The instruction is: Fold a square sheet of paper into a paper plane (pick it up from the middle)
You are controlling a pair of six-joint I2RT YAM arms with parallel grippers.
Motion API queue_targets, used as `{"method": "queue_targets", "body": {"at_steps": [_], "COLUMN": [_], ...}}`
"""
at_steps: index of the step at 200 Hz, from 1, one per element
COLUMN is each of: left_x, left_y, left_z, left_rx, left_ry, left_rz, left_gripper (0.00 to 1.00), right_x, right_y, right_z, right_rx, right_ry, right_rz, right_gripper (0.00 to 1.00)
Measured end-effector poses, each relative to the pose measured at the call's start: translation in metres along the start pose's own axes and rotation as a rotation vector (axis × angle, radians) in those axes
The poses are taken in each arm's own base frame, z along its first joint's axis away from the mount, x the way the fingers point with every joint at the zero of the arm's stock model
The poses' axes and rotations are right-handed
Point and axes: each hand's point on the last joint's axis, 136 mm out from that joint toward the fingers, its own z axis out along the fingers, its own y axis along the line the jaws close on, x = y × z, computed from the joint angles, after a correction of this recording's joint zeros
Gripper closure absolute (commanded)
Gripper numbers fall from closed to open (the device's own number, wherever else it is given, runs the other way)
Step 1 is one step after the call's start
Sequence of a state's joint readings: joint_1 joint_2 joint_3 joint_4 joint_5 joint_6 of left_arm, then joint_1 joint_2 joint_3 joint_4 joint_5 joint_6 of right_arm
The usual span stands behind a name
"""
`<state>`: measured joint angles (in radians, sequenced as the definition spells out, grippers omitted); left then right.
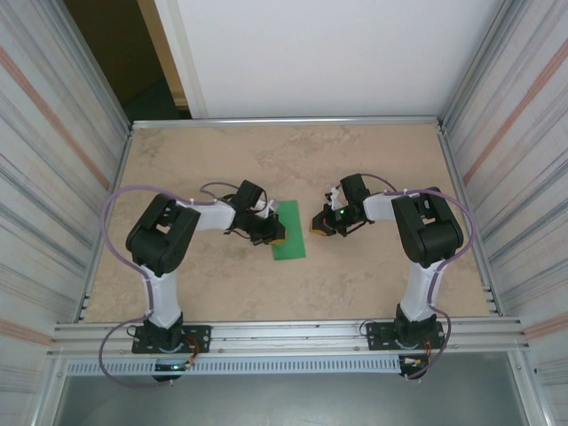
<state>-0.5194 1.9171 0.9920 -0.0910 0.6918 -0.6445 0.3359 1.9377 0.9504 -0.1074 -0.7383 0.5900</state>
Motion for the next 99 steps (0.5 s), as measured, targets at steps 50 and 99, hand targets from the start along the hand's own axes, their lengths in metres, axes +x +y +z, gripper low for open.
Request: {"method": "queue_targets", "body": {"at_steps": [50, 99], "left_x": [0.004, 0.0], "left_y": [0.009, -0.002], "left_z": [-0.011, 0.0], "left_rx": [0.002, 0.028], "left_ry": [-0.014, 0.001], "left_rz": [-0.022, 0.039], "left_gripper": [0.91, 0.91], "right_x": [0.0, 0.004], "right_y": [0.003, 0.012], "right_z": [-0.003, -0.006], "right_rx": [0.001, 0.132], "right_ry": [-0.024, -0.096], "right_rz": [-0.024, -0.098], "right_gripper": [0.98, 0.98]}}
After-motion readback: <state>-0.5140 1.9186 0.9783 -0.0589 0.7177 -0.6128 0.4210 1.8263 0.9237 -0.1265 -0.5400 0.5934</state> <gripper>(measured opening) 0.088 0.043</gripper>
